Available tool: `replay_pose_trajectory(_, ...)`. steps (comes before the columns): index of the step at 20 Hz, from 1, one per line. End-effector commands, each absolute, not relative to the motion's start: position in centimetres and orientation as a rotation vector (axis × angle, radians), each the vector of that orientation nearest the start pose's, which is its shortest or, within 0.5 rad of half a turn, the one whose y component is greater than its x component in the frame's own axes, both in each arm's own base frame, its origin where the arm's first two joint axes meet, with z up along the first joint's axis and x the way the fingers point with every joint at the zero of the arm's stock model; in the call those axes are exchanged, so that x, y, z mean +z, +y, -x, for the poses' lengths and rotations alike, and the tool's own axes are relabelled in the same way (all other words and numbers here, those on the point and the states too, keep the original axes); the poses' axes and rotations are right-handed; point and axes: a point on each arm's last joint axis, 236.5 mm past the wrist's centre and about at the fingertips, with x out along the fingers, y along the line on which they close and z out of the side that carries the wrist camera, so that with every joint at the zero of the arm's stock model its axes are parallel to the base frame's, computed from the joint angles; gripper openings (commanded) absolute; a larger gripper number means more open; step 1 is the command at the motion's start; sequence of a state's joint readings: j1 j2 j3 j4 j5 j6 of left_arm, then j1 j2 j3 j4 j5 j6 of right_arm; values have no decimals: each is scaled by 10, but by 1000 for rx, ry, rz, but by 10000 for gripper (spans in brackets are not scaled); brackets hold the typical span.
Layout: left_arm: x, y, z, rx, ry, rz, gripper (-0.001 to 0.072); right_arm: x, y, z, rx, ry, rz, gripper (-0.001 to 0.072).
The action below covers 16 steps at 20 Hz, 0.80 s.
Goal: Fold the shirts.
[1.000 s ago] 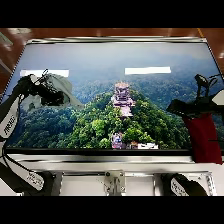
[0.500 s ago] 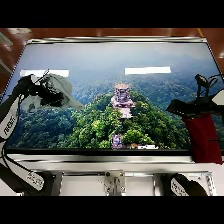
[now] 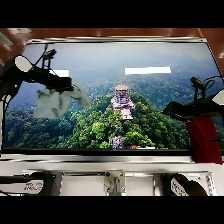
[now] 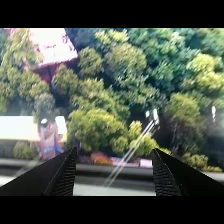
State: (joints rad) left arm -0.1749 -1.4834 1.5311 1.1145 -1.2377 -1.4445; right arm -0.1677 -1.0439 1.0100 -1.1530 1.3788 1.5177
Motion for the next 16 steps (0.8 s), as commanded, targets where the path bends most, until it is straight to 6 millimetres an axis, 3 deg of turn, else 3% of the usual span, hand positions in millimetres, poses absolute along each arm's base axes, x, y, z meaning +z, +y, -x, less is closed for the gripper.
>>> replay_pose_trajectory(1, 95, -290, -354, -798, 1185, 41, 34, 44, 57, -265, 251, 1494, -432, 593)
replay_pose_trajectory(4, 66, -382, -287, -961, 1199, -53, 35, 40, 51, -243, 242, 1590, -393, 593)
replay_pose_trajectory(5, 55, -404, -274, -982, 1192, -58, 36, 39, 48, -241, 231, 1600, -380, 593)
replay_pose_trajectory(6, 43, -422, -266, -1000, 1189, -68, 92, 38, 45, -240, 220, 1603, -370, 593)
replay_pose_trajectory(8, 21, -430, -262, -947, 1269, -21, 553, 36, 41, -242, 204, 1595, -357, 593)
replay_pose_trajectory(9, 15, -421, -267, -903, 1318, 6, 634, 35, 39, -244, 196, 1590, -351, 593)
replay_pose_trajectory(12, 18, -355, -298, -797, 1422, 42, 650, 32, 29, -248, 173, 1574, -305, 593)
replay_pose_trajectory(13, 22, -328, -311, -773, 1436, 47, 649, 30, 21, -249, 152, 1570, -272, 593)
replay_pose_trajectory(16, 24, -208, -349, -558, 1530, 128, 649, 27, 12, -253, 145, 1549, -216, 593)
